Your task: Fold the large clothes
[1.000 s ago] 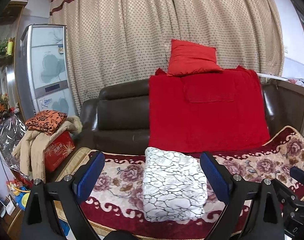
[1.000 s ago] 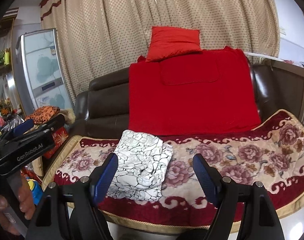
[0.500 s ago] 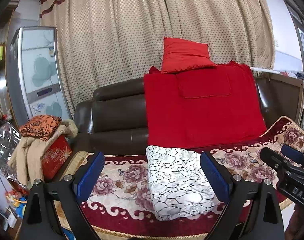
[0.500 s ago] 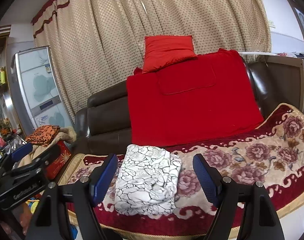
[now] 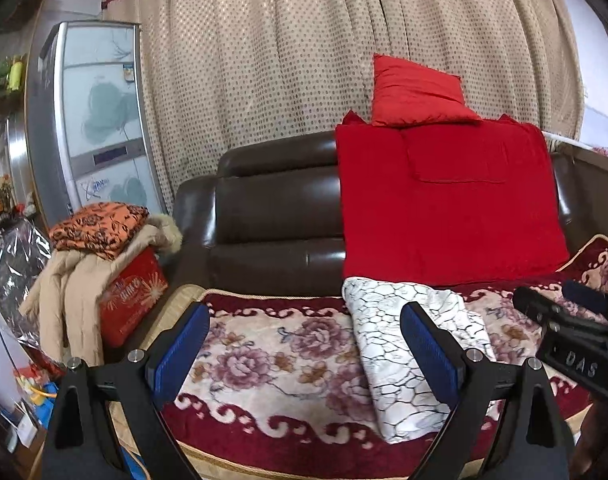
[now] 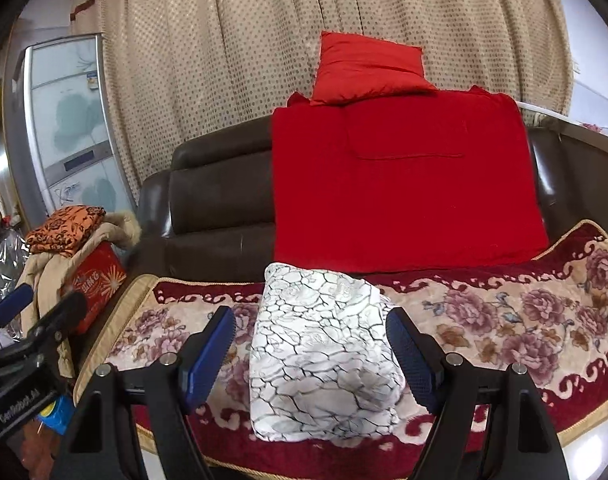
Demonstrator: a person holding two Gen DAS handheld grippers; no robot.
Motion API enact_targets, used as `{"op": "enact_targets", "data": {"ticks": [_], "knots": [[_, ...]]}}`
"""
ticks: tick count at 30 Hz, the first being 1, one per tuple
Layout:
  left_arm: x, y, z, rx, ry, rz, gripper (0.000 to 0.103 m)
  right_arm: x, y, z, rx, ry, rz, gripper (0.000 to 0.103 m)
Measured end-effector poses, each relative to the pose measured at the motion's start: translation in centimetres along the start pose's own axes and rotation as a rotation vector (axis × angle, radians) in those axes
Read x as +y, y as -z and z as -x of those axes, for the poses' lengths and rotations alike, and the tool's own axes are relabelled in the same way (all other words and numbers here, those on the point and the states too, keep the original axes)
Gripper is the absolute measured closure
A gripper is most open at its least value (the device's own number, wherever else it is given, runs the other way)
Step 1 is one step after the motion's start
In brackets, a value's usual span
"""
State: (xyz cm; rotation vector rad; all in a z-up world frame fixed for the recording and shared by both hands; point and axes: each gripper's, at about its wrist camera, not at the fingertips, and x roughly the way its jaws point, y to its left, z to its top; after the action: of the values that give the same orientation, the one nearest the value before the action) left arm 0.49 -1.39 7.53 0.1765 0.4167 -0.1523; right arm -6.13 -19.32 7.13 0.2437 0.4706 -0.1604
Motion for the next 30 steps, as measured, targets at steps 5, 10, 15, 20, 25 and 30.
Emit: {"op": "enact_targets", "data": {"ticks": [5,10,15,20,25,30], "knots": [[0.3,0.3,-0.1,0.005,-0.001,0.006,0.007,0.5,-0.4,-0.2,-0.017,-0.006,-0.009,0.022],[-0.5,0.5,-0.4,0.027,0.004,0.044,0.007,-0.2,0.6,-0.1,0.022,0.001,0.015,0.022],[-2.0,0.5,0.2,0.029,-0.016,0.068,0.007,-2.1,1.0,0.7,0.038,-0.005,0.046,0.022],[-4.1,0.4,1.0,0.035,-0.034,0.06,0.007,-4.3,1.2,1.9,0.036,0.001,0.04,0.022],[-5.9,0.4,2.1,0.035,-0.015,0.012,0.007,-6.1,2.0,3.2,0.033,0.025,0.001,0.022],[-6.3,0.7,3.0,0.027,0.012,0.001,0.007,-6.4,2.4,3.8,0.039,0.012,-0.019,0.022]]}}
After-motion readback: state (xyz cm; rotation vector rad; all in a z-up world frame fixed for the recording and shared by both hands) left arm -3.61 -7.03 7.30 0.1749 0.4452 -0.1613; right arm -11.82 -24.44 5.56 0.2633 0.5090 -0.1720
